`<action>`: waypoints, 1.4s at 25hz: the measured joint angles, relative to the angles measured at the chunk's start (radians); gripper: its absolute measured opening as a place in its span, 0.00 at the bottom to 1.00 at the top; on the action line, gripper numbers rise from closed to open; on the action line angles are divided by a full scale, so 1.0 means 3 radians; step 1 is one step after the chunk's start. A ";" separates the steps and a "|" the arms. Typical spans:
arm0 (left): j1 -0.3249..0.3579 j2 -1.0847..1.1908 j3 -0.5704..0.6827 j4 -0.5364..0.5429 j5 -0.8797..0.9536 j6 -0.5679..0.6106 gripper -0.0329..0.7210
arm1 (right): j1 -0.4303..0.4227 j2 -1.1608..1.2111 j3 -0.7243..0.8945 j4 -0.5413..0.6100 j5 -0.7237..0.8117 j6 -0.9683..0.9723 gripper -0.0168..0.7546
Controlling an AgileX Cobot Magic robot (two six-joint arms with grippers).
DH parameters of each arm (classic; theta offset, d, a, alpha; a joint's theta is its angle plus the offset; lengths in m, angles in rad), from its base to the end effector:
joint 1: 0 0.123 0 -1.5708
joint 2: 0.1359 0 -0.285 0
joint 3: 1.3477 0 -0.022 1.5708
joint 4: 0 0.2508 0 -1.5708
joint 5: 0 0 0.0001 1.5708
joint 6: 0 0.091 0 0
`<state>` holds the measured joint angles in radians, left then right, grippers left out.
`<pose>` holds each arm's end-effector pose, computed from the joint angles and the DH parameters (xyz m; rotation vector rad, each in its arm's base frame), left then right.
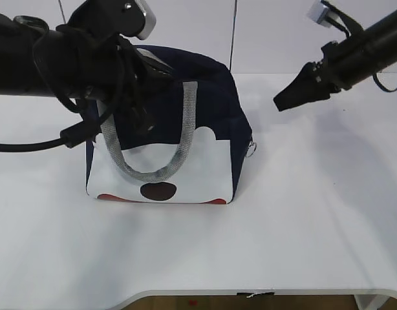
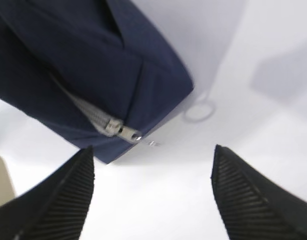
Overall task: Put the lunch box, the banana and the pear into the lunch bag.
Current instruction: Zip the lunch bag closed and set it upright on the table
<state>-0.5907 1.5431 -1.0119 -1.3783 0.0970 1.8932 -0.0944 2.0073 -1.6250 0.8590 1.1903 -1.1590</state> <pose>0.2840 -0.2009 0.2780 1.1194 1.6985 -0.1439 0.4211 0.0244 0.2480 -0.9257 2.3076 0.7996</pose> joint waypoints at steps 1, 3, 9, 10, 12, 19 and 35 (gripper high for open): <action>0.0000 0.0000 0.0000 0.0000 0.0000 0.0000 0.03 | 0.0007 0.0000 -0.0096 0.0000 0.0006 -0.0124 0.77; 0.0000 0.0000 0.0000 0.0000 0.0000 0.0000 0.03 | 0.0020 0.0000 -0.0223 0.0000 0.0026 -0.0451 0.77; 0.0006 -0.0007 0.0000 0.0167 0.0165 0.0000 0.04 | 0.0105 -0.0079 -0.0331 0.0000 0.0058 -0.1297 0.77; 0.0006 -0.0007 0.0000 0.0208 0.0190 0.0000 0.04 | 0.0116 -0.0100 -0.0337 0.0000 0.0063 -0.1380 0.77; 0.0006 -0.0007 0.0000 0.0238 0.0210 0.0000 0.06 | 0.0138 -0.0130 -0.0337 0.0000 0.0071 -0.1468 0.77; 0.0006 -0.0007 0.0000 0.0383 0.0273 0.0000 0.43 | 0.0190 -0.0205 -0.0337 0.0000 0.0078 -0.1534 0.77; 0.0006 -0.0183 0.0000 0.0848 0.0206 0.0000 0.67 | 0.0239 -0.0473 -0.0337 -0.0136 0.0085 -0.1534 0.77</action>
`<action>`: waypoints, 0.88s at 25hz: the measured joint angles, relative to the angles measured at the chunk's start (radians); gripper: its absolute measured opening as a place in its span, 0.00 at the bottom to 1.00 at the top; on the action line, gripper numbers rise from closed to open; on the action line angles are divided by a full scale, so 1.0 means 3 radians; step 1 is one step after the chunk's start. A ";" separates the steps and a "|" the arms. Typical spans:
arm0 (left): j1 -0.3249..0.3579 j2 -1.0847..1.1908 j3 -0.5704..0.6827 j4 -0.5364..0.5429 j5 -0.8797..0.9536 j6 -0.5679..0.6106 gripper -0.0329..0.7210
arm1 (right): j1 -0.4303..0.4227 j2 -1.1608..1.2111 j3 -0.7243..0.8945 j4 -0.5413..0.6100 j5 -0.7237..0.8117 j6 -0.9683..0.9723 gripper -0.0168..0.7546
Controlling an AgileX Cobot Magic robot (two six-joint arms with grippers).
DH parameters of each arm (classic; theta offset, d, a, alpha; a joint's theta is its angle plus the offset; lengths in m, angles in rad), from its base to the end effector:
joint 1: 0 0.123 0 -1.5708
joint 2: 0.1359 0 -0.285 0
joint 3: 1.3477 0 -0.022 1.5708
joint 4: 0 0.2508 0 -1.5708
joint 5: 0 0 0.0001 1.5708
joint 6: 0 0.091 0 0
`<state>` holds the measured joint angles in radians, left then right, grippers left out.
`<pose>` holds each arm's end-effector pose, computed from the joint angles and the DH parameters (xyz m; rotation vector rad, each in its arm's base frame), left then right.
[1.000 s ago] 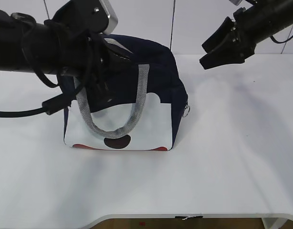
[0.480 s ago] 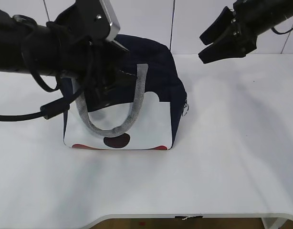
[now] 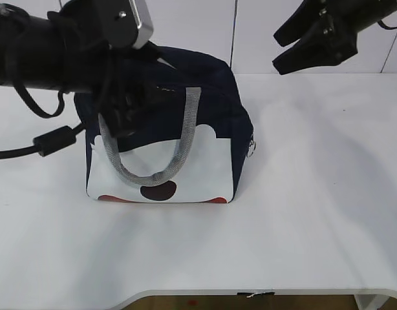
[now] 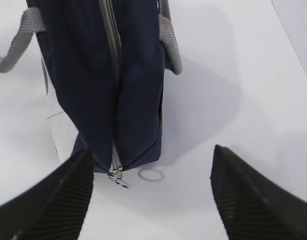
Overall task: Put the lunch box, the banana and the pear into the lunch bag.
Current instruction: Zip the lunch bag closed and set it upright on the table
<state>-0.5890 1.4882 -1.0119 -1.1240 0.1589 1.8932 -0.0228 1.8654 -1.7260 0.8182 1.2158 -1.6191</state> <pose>0.2724 -0.1977 0.2929 1.3440 1.5135 -0.0282 0.4003 0.0532 0.3310 -1.5155 1.7642 0.4195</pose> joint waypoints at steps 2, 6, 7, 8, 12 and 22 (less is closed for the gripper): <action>0.0000 -0.0057 0.0000 0.0027 -0.0014 0.0000 0.67 | 0.0000 -0.0019 0.0000 0.0000 0.0006 0.0000 0.77; 0.0000 -0.0188 0.0000 0.0236 -0.0030 0.0000 0.66 | 0.0000 -0.0042 0.0000 0.0000 0.0006 0.0077 0.77; 0.0000 -0.0224 0.0000 0.0312 -0.0030 0.0000 0.66 | 0.0000 -0.0066 0.0000 -0.0006 0.0006 0.0090 0.77; 0.0000 -0.0253 0.0000 0.0383 -0.0030 0.0000 0.66 | 0.0000 -0.0098 0.0000 -0.0006 0.0006 0.0092 0.77; 0.0000 -0.0347 0.0000 0.0896 -0.0015 0.0000 0.65 | 0.0061 -0.0228 0.0000 -0.0013 0.0013 0.0100 0.77; 0.0000 -0.0444 0.0000 0.2569 0.0759 -0.0120 0.65 | 0.0264 -0.0585 0.0000 -0.0114 0.0052 0.0221 0.77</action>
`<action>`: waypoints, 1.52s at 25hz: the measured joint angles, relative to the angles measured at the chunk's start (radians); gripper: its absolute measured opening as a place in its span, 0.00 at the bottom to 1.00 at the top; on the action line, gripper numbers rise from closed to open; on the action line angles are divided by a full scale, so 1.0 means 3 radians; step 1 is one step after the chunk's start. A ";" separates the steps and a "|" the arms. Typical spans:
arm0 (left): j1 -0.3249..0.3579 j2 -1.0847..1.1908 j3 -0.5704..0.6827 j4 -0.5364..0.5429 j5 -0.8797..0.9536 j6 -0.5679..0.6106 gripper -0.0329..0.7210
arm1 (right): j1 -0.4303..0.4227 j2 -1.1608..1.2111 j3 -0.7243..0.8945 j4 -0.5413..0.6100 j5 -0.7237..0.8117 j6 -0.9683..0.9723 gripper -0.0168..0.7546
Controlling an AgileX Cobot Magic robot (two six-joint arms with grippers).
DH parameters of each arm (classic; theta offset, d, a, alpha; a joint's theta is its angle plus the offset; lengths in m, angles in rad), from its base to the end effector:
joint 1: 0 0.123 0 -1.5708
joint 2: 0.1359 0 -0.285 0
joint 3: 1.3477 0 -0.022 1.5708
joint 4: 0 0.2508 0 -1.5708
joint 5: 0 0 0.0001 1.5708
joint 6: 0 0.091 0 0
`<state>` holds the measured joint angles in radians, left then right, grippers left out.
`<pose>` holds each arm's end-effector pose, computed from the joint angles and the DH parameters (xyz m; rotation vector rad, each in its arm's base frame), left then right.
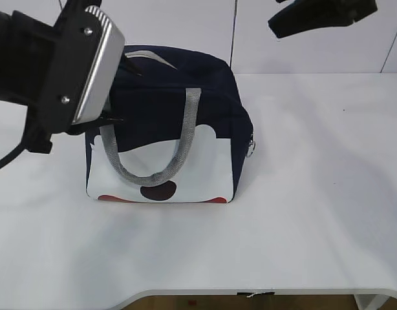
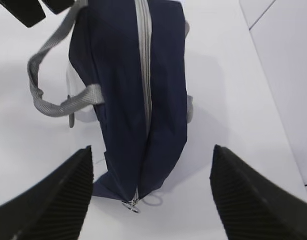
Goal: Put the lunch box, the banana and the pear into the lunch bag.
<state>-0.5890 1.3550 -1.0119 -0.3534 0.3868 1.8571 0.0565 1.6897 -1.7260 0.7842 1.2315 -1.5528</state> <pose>0.2418 -0.1759 0.3123 1.9635 1.0189 0.3850 0.3515 0.0806 0.3949 -1.5575 1.6422 0.3375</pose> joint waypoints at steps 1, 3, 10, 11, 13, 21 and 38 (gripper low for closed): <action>0.0000 -0.0038 0.0000 0.0138 0.0046 -0.0110 0.65 | 0.0004 -0.0053 0.0000 -0.0005 0.0006 0.0040 0.77; 0.0014 -0.0108 0.0000 0.0435 0.0112 -0.0647 0.65 | 0.0008 -0.0167 0.0000 -0.0030 0.0006 0.0128 0.77; 0.0074 -0.0309 0.0000 0.1934 0.0653 -0.3499 0.65 | 0.0008 -0.0491 0.0000 -0.0060 0.0034 0.0651 0.77; 0.0074 -0.0349 0.0000 0.2123 0.0754 -0.3900 0.65 | 0.0008 -0.0527 0.0000 -0.0080 0.0034 0.0791 0.77; 0.0074 -0.0429 0.0000 0.2408 0.0974 -0.4734 0.65 | 0.0008 -0.0615 0.0000 -0.0149 0.0039 0.1132 0.77; 0.0074 -0.0751 0.0000 0.2423 0.1525 -0.5867 0.65 | 0.0008 -0.0900 0.0000 -0.0485 0.0066 0.2352 0.77; 0.0074 -0.1619 0.0188 0.1763 0.1575 -0.5990 0.66 | 0.0008 -0.2080 0.1156 -0.1273 0.0093 0.3212 0.77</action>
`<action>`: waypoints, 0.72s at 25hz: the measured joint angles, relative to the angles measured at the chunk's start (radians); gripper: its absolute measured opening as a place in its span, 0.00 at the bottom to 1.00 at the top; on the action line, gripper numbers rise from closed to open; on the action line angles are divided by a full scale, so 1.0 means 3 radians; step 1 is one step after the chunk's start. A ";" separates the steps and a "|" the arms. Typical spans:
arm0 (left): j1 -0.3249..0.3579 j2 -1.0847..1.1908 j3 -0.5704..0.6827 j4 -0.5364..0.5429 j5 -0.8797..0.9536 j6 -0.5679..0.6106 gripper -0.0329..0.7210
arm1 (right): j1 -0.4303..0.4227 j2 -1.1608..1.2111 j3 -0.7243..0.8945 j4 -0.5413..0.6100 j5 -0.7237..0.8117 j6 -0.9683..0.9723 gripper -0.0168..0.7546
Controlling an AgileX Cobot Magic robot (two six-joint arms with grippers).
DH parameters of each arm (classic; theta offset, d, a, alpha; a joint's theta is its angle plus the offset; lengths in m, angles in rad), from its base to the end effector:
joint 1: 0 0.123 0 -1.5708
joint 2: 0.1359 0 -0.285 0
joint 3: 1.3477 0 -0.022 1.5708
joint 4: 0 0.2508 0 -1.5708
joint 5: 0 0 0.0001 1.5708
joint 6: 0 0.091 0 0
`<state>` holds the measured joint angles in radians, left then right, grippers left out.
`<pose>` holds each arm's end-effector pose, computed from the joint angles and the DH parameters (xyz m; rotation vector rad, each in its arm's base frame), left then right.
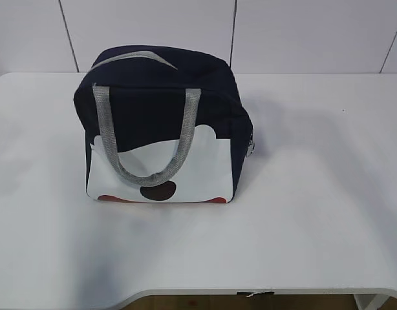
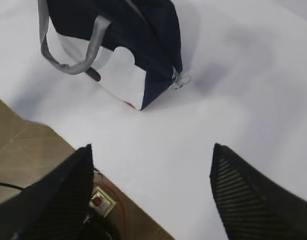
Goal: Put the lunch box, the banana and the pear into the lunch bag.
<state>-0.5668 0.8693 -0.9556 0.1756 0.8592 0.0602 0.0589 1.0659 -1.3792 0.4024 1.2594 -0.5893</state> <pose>0.1420 -0.0761 0.3719 0.7466 2.1146 -0.0624 0.1740 0.0443 0.4443 -0.7677 2.2140 0.2632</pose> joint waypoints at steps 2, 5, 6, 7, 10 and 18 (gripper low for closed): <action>0.0000 -0.0153 0.0134 0.0000 0.0000 0.0000 0.66 | 0.0000 -0.0162 0.0230 -0.0013 0.0000 0.0094 0.77; 0.0000 -0.0413 0.0341 -0.0027 0.0000 -0.0022 0.66 | 0.0000 -0.0424 0.0536 -0.0094 -0.0059 0.0299 0.77; 0.0000 -0.0515 0.0415 -0.0027 0.0000 -0.0052 0.66 | 0.0000 -0.0528 0.0641 -0.0144 -0.0103 0.0400 0.77; 0.0000 -0.0629 0.0496 -0.0040 0.0000 -0.0082 0.66 | 0.0000 -0.0619 0.0732 -0.0223 -0.0142 0.0492 0.77; 0.0000 -0.0991 0.0725 -0.0053 0.0000 -0.0139 0.66 | 0.0000 -0.0994 0.1076 -0.0407 -0.0320 0.0774 0.77; 0.0000 -0.2070 0.1103 -0.0066 0.0161 -0.0256 0.66 | 0.0000 -0.2131 0.1975 -0.0672 -0.0655 0.1264 0.77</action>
<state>-0.5668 0.2484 -0.6247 0.1559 0.9074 -0.0167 0.0589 0.4267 -0.7868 0.2009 1.0628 -0.2101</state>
